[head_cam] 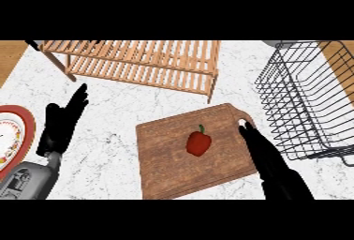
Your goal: Pick the bell pepper from the cutting board and place it in the basket
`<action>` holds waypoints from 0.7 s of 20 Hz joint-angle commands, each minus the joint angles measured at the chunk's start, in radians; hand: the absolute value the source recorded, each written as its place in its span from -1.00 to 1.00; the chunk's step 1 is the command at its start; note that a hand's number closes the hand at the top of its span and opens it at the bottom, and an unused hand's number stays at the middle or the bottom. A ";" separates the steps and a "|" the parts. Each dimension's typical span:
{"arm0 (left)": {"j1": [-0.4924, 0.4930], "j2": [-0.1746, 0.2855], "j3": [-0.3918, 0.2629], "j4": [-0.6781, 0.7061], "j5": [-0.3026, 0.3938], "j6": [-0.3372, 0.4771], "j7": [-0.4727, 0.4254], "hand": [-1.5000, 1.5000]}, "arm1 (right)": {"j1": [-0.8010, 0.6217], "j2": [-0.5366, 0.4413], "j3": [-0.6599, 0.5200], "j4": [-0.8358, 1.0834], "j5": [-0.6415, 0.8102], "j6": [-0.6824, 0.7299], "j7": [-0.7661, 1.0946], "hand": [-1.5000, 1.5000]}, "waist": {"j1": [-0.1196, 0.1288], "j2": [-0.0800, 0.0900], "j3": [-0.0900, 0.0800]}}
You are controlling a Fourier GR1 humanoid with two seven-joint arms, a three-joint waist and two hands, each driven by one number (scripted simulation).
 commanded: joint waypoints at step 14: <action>-0.027 -0.133 0.116 0.071 -0.147 -0.085 0.002 0.00 | -0.017 0.149 -0.095 0.416 0.035 -0.133 -0.302 -1.00 | 0.003 0.002 0.001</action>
